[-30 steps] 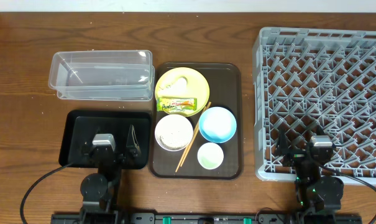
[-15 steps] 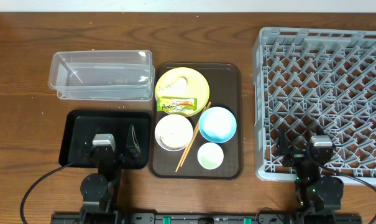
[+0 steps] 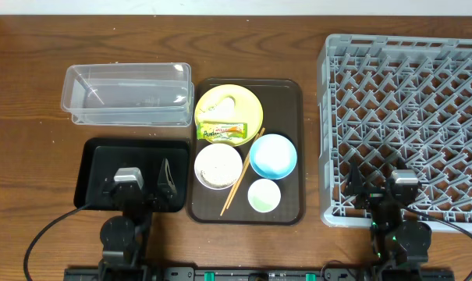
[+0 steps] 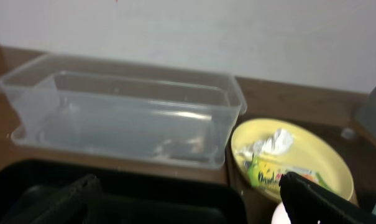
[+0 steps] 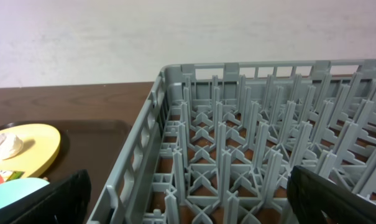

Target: Sort waste into correct bins and load items into the dishwasher rack

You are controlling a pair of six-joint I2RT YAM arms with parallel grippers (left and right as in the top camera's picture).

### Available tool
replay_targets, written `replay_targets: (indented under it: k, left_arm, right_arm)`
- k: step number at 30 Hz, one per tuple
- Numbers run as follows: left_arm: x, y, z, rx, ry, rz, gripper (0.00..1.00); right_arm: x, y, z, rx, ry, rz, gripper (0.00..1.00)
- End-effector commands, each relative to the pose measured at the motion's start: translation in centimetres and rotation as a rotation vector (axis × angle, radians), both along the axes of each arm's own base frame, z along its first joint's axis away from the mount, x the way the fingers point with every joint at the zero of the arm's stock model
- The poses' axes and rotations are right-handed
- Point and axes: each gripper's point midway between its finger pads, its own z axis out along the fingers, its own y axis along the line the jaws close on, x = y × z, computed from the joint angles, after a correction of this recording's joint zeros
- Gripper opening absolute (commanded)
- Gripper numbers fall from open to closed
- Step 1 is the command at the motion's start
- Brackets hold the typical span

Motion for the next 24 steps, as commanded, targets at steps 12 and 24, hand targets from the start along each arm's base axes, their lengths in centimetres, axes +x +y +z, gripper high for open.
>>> replay_targets:
  k: [12,24]
  left_arm:
    - [0.0,0.1,4.0,0.006,0.286,0.009,0.94]
    - [1.5,-2.1,6.3,-0.032,0.731,-0.101,0.94]
  right_arm:
    - [-0.5,-0.2,4.0,0.013,0.216,-0.011,0.99]
    - [0.6,-0.1,4.9,0.002,0.582,-0.014,0.99]
